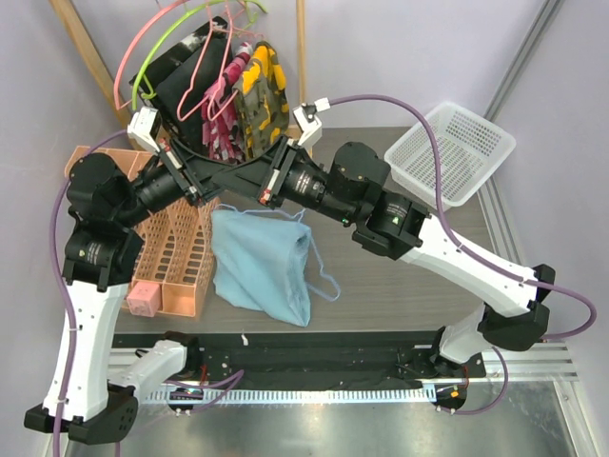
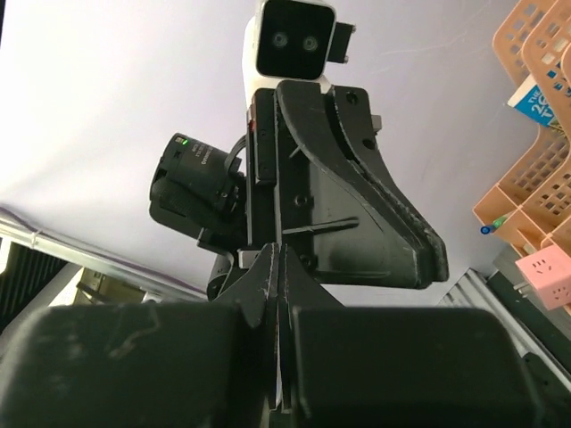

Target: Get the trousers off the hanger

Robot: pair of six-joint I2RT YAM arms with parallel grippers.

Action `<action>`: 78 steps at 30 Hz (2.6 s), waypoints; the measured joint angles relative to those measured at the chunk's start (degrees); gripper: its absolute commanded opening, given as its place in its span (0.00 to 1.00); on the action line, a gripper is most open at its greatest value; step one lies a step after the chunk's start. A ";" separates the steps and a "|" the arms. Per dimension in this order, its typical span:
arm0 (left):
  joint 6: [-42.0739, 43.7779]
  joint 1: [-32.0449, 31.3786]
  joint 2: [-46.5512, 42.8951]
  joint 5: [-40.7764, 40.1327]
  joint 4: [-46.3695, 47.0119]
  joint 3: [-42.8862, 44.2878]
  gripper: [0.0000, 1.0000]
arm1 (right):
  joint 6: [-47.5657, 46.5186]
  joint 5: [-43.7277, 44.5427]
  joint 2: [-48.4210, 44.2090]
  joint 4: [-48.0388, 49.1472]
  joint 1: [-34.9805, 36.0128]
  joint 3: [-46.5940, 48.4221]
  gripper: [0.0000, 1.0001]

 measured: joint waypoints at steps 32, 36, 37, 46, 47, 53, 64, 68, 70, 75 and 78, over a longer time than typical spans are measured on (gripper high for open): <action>26.53 -28.98 33.77 -41.13 -18.43 0.39 0.27 | -26.99 -25.42 7.10 -13.35 -46.77 -46.01 0.57; 27.87 -25.86 36.30 -40.04 -18.43 0.59 0.26 | -28.63 -29.99 18.03 -9.90 -47.89 -39.39 0.57; 28.15 -25.22 36.72 -39.76 -18.45 0.66 0.26 | -29.00 -31.04 20.50 -9.11 -48.30 -37.27 0.56; 28.35 -23.82 37.09 -37.33 -18.12 1.44 0.26 | -31.76 -40.30 35.04 -5.38 -51.01 -21.11 0.51; 28.35 -23.69 37.09 -37.13 -18.10 1.55 0.26 | -32.00 -41.05 36.09 -5.16 -51.04 -20.41 0.51; 28.35 -22.49 37.09 -36.44 -18.32 2.78 0.26 | -32.57 -45.92 40.50 -4.81 -49.86 -20.04 0.48; 28.37 -21.29 36.54 -35.71 -19.91 3.91 0.27 | -29.27 -50.18 43.21 1.38 -46.66 -19.69 0.15; 28.26 -21.29 34.99 -35.28 -20.28 3.91 0.27 | -27.43 -49.59 42.49 4.72 -47.80 -21.51 0.01; 28.13 -21.29 34.03 -35.01 -20.28 3.91 0.27 | -25.31 -49.29 40.81 7.19 -48.33 -24.02 0.01; 27.65 -21.29 32.59 -33.22 -20.44 4.61 0.27 | -22.88 -45.16 32.92 8.41 -48.83 -29.05 0.01; 26.38 -21.29 32.59 -31.78 -20.44 5.55 0.31 | -22.80 -42.66 26.64 8.22 -48.81 -30.40 0.01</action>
